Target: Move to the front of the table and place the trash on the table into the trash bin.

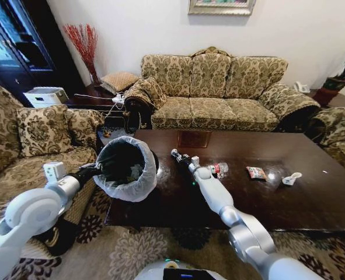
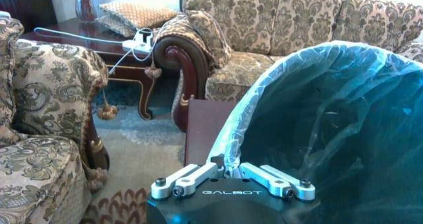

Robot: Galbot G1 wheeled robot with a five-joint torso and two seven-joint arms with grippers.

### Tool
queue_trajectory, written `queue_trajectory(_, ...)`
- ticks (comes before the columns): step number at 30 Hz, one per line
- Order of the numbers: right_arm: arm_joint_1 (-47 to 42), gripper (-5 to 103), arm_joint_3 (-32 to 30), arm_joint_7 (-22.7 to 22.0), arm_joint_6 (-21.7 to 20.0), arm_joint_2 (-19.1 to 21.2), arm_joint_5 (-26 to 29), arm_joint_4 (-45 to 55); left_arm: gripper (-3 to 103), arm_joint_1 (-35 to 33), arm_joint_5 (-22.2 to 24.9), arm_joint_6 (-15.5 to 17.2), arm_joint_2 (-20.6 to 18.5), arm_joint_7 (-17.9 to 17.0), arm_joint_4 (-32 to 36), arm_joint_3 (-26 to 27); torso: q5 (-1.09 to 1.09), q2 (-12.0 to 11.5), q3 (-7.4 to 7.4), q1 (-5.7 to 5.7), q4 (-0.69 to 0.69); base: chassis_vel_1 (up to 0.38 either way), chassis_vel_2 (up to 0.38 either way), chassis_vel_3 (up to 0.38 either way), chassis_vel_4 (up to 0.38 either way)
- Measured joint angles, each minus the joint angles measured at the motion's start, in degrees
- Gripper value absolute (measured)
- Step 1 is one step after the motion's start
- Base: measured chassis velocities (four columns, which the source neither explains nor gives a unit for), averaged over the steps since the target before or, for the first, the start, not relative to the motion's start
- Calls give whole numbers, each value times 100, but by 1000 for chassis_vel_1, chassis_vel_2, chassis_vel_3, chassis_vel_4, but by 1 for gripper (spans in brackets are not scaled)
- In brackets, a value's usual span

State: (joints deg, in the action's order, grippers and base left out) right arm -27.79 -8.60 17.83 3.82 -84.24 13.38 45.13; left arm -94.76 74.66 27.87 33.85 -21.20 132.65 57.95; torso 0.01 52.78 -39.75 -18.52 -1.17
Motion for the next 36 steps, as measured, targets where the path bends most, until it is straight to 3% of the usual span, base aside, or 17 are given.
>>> queue_trajectory(6, -741, 22, 157, -126, -334, 545, 1157, 2473, 0, -25, -3, -1, -69, -4, -98, 44, 0, -1, -1, -2, 3, 0, 0, 0, 0)
queue_trajectory(7, -893, 20, 227, -121, -508, 718, 1501, 3445, 0, -20, -8, 0, -83, -13, -119, 28, -2, -1, 0, -1, 1, 0, 0, 0, 0)
queue_trajectory(9, -941, 19, 253, -120, -598, 787, 1639, 3864, 0, -20, -9, 1, -93, -24, -123, 19, -2, -1, 1, -1, 1, 0, 0, 0, 0)
queue_trajectory(12, -1012, 19, 458, -104, -951, 1030, 2203, 5579, 0, -35, 91, 114, -235, -83, -137, 59, -3, 0, 2, 1, 0, 0, 0, 0, 0)
queue_trajectory(13, -1012, 19, 458, -104, -951, 1030, 2203, 5579, 0, -35, 91, 114, -235, -83, -137, 59, -3, 0, 2, 1, 0, 0, 0, 0, 0)
queue_trajectory(16, -1016, 19, 889, -98, -1174, 1170, 2618, 6710, 0, -75, 316, 284, -434, -147, -132, 182, 0, -1, 2, 0, 1, 0, 0, 0, 0)
queue_trajectory(22, -1186, 19, 1586, 9, -1263, 1285, 2738, 7249, 0, -94, 383, 326, -586, -160, -97, 210, -1, 0, 2, 1, 0, 0, 0, 0, 0)
queue_trajectory(28, -1584, 18, 1939, 329, -1045, 1297, 1962, 6955, 0, -92, 397, 352, -580, -181, 28, 185, -1, -1, 1, 0, 1, 0, 0, 0, 0)
queue_trajectory(32, -1667, 34, 1896, 474, -917, 1251, 1563, 6828, 0, -144, 397, 379, -562, -202, 131, 229, 0, 0, 1, 0, 1, 0, 0, 0, 0)
queue_trajectory(36, -1628, 45, 1921, 452, -915, 1227, 1567, 6821, 0, -166, 410, 400, -552, -225, 206, 249, -1, 0, 1, 0, 0, 0, 0, 0, 0)
